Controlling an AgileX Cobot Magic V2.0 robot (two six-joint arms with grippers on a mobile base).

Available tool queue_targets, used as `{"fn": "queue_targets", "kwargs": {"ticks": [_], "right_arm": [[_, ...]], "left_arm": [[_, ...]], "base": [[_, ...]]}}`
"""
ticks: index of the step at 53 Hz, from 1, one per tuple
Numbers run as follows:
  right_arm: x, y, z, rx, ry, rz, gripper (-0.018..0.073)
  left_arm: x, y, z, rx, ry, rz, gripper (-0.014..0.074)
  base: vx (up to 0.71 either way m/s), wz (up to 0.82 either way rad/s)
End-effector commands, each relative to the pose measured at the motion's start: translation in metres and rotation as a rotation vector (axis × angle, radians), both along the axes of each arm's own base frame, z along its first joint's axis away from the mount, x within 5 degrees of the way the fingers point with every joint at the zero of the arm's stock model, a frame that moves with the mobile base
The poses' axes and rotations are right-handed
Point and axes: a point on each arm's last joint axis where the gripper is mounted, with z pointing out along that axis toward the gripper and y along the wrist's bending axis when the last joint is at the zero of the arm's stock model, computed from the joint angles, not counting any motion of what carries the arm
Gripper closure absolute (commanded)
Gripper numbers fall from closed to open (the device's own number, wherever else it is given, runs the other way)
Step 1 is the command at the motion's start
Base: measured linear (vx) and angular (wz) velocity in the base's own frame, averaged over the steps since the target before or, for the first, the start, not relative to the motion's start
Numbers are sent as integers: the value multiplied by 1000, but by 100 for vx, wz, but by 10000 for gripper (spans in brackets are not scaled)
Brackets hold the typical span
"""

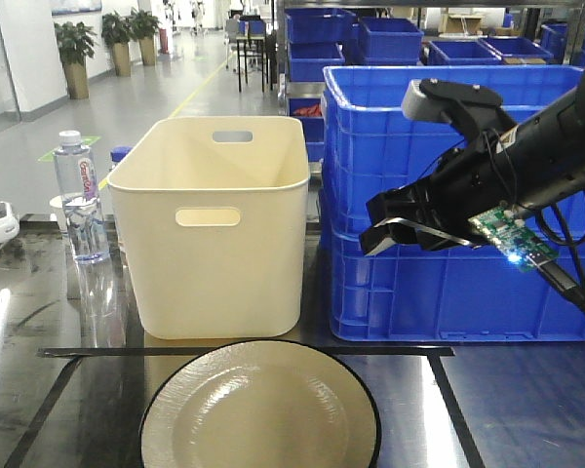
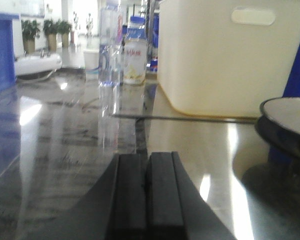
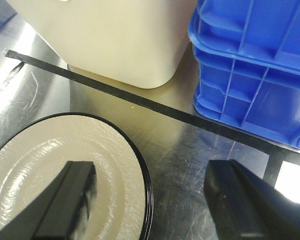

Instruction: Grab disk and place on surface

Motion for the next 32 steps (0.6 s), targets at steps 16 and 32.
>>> {"fn": "queue_targets", "kwargs": {"ticks": [16, 32], "right_arm": [[-12, -4, 29, 58, -125, -9, 37], [-12, -4, 29, 56, -122, -8, 37]], "left_arm": [[-1, 1, 4, -10, -12, 13, 605], [-1, 1, 4, -10, -12, 13, 605]], "base": [[0, 0], [0, 0]]}}
